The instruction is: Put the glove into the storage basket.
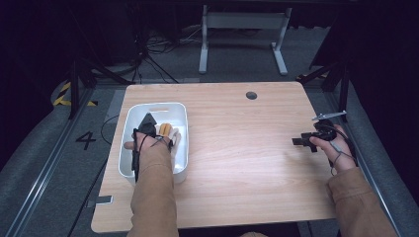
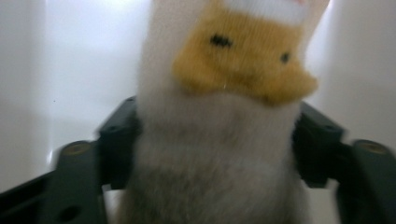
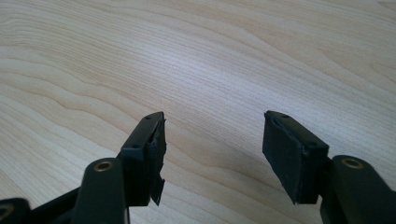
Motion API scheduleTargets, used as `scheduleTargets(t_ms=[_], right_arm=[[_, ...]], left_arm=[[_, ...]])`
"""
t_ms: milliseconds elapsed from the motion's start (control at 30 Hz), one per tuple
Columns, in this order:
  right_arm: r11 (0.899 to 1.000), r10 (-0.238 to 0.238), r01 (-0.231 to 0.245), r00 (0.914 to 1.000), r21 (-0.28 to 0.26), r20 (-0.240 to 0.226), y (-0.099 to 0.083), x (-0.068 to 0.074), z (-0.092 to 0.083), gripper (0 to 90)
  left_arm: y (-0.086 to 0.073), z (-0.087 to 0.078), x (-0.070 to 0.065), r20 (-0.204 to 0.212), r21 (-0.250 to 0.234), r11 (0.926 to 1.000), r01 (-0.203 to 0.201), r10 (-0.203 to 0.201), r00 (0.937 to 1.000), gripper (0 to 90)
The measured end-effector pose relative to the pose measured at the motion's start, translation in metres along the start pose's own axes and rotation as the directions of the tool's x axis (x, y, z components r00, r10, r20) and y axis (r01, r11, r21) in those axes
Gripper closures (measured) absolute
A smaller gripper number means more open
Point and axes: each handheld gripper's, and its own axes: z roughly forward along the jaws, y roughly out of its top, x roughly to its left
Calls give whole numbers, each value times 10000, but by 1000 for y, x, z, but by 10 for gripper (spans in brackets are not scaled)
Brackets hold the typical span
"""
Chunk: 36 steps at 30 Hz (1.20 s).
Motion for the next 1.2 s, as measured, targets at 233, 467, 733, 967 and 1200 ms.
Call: scheduleTargets(t_ms=[233,467,733,967,1200], right_arm=[[10000,44,-44,10000,-41,21,0,-1,0,395],[10000,48,-48,10000,-56,18,0,-1,0,391],[10000,-39,39,10000,-30,34,-1,0,0,388],[9984,-505,501,9986,-260,-158,-1,3,0,389],[9940,-921,889,9945,-630,-490,-5,4,-5,439]], left_arm=[[3,-4,-6,299,208,9972,-713,707,9970,175],[4,-13,-7,300,-116,9961,-870,873,9957,199],[1,-32,-10,329,-1344,9806,-1428,1484,9884,230],[-11,-58,-19,913,-2539,9420,-2196,2494,9641,306],[-27,-80,-34,1459,-3677,8814,-2967,3698,9176,308]])
